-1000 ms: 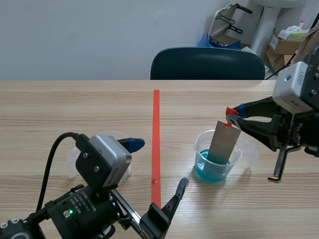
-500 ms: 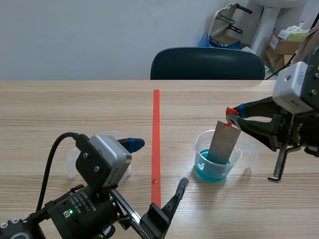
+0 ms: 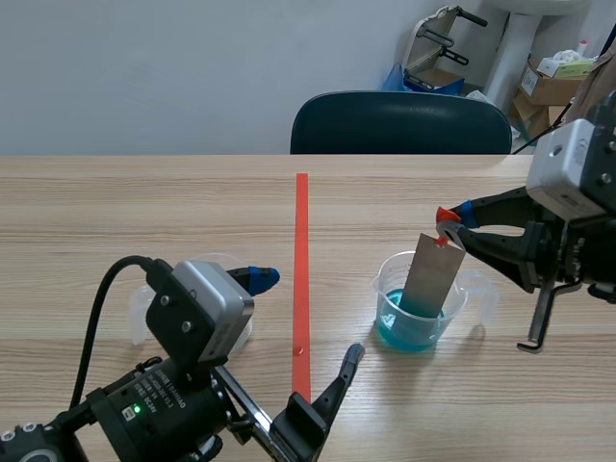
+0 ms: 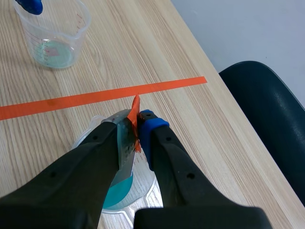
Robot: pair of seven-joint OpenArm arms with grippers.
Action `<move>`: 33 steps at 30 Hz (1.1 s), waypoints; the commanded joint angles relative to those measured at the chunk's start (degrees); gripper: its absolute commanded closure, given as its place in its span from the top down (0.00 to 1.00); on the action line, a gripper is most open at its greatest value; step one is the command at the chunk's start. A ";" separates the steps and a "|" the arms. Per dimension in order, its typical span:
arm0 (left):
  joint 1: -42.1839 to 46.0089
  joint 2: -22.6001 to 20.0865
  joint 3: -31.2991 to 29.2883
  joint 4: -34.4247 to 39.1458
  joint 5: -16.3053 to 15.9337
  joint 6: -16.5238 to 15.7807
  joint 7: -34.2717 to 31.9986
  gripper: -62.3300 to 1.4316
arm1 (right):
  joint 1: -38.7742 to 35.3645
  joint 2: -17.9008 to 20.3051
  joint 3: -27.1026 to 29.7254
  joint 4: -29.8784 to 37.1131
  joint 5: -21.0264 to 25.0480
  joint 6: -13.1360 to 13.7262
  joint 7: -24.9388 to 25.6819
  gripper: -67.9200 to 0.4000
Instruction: Do the redox reaction experiment
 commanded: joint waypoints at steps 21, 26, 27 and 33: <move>-0.17 0.17 0.20 0.79 -0.35 -0.15 -0.79 1.00 | 0.28 7.80 2.05 13.55 15.85 0.68 -10.69 0.02; -0.17 0.17 0.20 0.79 -0.35 -0.15 -0.79 1.00 | -0.09 11.06 2.40 17.05 23.17 0.68 -17.62 0.02; -0.17 0.17 0.20 0.79 -0.35 -0.15 -0.79 1.00 | -0.61 11.65 2.82 17.81 24.65 0.68 -18.51 0.02; -0.17 0.17 0.20 0.79 -0.35 -0.15 -0.76 1.00 | -4.39 12.79 7.65 22.84 29.11 0.68 -23.08 0.02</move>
